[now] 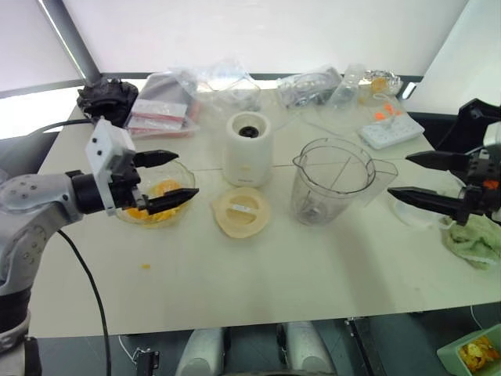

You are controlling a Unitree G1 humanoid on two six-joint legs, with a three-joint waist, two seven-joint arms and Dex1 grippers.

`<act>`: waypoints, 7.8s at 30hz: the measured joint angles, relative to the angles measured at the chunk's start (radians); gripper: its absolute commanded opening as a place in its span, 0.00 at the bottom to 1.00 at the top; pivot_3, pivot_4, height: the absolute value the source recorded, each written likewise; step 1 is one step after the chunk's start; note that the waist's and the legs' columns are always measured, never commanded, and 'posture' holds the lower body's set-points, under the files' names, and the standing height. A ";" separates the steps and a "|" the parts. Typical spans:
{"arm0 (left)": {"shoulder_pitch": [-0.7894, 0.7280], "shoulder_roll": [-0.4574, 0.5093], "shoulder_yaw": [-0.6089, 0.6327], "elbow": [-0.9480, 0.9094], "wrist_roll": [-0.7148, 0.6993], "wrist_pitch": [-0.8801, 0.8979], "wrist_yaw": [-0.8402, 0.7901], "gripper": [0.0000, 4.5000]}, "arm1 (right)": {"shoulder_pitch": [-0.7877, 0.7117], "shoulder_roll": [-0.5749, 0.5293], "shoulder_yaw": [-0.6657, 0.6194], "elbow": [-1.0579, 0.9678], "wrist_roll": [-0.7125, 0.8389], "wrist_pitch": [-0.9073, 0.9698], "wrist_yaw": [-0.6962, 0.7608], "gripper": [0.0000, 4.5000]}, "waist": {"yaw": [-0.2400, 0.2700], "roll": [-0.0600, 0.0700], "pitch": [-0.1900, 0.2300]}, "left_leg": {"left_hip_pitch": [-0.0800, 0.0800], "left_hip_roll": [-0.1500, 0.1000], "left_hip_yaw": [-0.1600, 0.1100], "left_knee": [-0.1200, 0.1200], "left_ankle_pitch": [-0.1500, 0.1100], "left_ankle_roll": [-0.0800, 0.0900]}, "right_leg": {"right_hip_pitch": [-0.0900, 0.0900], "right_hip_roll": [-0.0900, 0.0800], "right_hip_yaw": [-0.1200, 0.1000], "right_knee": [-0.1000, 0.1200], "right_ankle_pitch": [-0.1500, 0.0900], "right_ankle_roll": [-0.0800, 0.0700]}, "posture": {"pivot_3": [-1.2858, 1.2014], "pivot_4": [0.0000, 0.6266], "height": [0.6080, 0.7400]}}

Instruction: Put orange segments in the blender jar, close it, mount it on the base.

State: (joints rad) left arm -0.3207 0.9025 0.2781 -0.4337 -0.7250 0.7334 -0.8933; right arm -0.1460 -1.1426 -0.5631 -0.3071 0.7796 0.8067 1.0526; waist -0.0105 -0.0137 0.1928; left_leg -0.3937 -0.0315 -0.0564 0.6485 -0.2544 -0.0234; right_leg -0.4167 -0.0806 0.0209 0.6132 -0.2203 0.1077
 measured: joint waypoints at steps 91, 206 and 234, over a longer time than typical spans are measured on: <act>-0.537 -0.603 0.023 1.058 0.475 0.212 0.895 1.00 | -0.181 0.071 0.173 -0.082 0.028 0.048 -0.161 0.98 | 0.023 -0.004 0.002 | 0.000 -0.006 -0.003 0.002 0.000 -0.001 | 0.000 -0.002 0.000 0.004 0.004 0.007 | 0.52 0.24 1.00; -0.455 -0.500 -0.159 0.998 0.546 0.176 0.656 0.88 | -0.214 0.102 0.242 -0.044 -0.051 -0.030 -0.146 1.00 | 0.022 -0.005 0.002 | 0.001 -0.006 -0.004 0.002 0.001 -0.001 | 0.002 -0.003 0.000 0.003 0.004 0.007 | 0.52 0.24 1.00; -0.429 -0.517 -0.123 0.936 0.537 0.213 0.678 0.01 | -0.251 0.102 0.275 -0.039 -0.058 -0.030 -0.144 1.00 | 0.021 -0.004 0.002 | 0.001 -0.006 -0.004 0.002 0.001 -0.001 | 0.002 -0.003 0.000 0.003 0.004 0.007 | 0.52 0.24 1.00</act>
State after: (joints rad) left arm -0.7496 0.3859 0.1546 0.5027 -0.1881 0.9469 -0.2150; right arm -0.3974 -1.0407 -0.2881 -0.3466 0.7216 0.7766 0.9085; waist 0.0110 -0.0178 0.1944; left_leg -0.3922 -0.0373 -0.0604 0.6504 -0.2537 -0.0248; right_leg -0.4150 -0.0831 0.0205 0.6164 -0.2168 0.1146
